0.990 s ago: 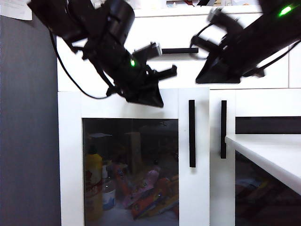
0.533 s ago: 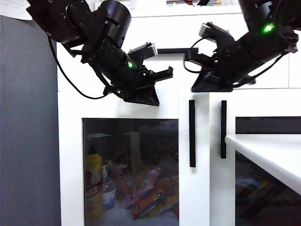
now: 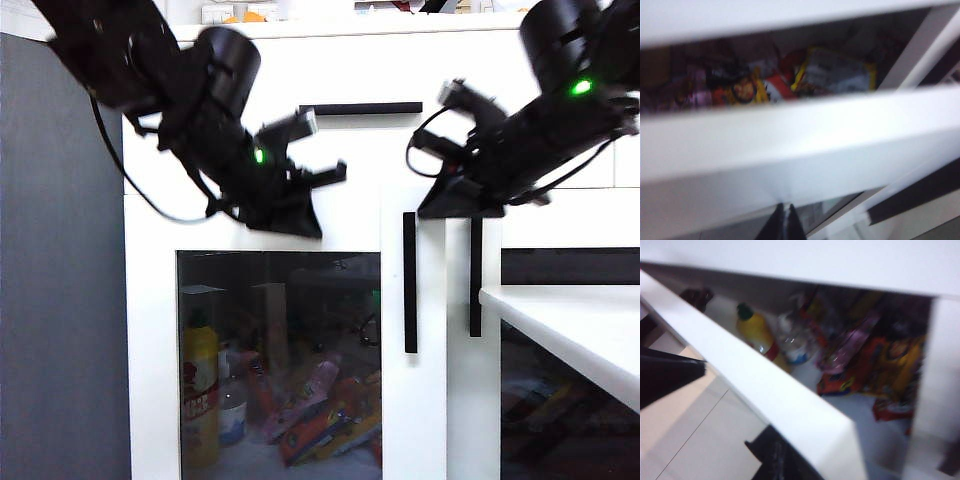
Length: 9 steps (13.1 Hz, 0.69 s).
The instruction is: Open the left door of the white cabinet, pick up a can of beverage from the table on the right, place it inside the cabinet, and finally close the cabinet door.
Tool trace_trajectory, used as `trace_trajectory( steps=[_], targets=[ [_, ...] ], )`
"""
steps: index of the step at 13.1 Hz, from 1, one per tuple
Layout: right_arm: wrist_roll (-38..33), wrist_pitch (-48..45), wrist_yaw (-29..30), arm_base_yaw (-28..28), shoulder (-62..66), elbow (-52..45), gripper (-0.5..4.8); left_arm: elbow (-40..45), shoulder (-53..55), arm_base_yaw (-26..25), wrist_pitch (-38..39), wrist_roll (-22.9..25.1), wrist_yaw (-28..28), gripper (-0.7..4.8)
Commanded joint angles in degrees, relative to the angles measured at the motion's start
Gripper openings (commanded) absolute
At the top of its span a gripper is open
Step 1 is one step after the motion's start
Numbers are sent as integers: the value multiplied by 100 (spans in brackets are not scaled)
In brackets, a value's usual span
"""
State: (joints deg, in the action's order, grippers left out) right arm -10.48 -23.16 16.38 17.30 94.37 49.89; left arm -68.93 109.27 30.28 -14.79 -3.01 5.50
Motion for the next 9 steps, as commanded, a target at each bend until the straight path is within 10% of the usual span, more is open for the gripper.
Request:
trace_trajectory(
  steps=[1,9],
  targets=[
    [-11,-203,-422,-87,382,638,-6,-39,168,-46,-452,111,-149,-6],
    [129,-101,-472,-157,763,1373,-6,-575,332,-391,-584,109,-103,-6]
  ],
)
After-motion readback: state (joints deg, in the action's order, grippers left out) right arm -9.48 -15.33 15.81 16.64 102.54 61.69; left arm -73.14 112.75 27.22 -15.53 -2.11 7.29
